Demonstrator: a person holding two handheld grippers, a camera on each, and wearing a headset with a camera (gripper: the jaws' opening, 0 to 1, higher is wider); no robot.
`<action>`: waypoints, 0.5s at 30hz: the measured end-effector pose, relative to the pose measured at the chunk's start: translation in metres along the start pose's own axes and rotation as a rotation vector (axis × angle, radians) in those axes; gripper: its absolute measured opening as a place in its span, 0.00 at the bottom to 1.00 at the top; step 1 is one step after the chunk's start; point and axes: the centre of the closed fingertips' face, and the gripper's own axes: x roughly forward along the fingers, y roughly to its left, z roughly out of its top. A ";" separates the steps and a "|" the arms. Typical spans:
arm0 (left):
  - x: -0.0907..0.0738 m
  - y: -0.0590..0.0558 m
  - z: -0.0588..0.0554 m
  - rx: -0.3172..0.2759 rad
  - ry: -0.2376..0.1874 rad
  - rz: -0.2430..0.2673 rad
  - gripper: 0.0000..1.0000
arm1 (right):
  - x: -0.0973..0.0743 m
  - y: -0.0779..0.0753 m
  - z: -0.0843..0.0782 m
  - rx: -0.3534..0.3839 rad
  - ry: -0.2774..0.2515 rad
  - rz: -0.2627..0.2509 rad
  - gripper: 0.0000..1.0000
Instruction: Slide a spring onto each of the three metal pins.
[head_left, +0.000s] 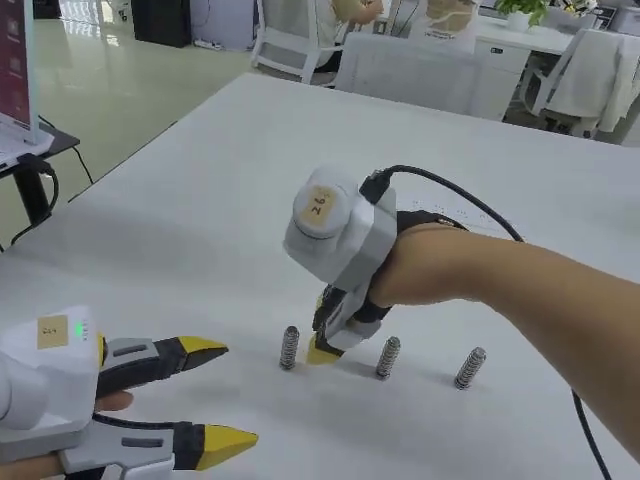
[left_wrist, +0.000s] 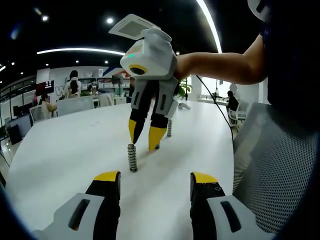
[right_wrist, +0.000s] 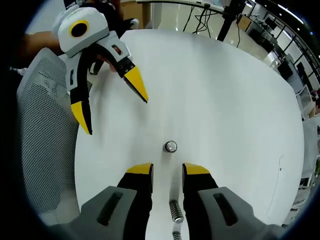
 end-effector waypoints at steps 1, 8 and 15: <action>0.000 0.000 0.000 0.001 0.000 -0.002 0.50 | -0.001 0.002 -0.001 0.003 -0.006 -0.001 0.21; 0.001 0.001 0.000 -0.003 -0.002 0.001 0.51 | -0.008 0.013 -0.002 0.025 -0.065 -0.017 0.21; 0.000 0.001 0.000 -0.007 -0.004 0.005 0.51 | -0.020 0.025 -0.006 0.057 -0.120 -0.034 0.21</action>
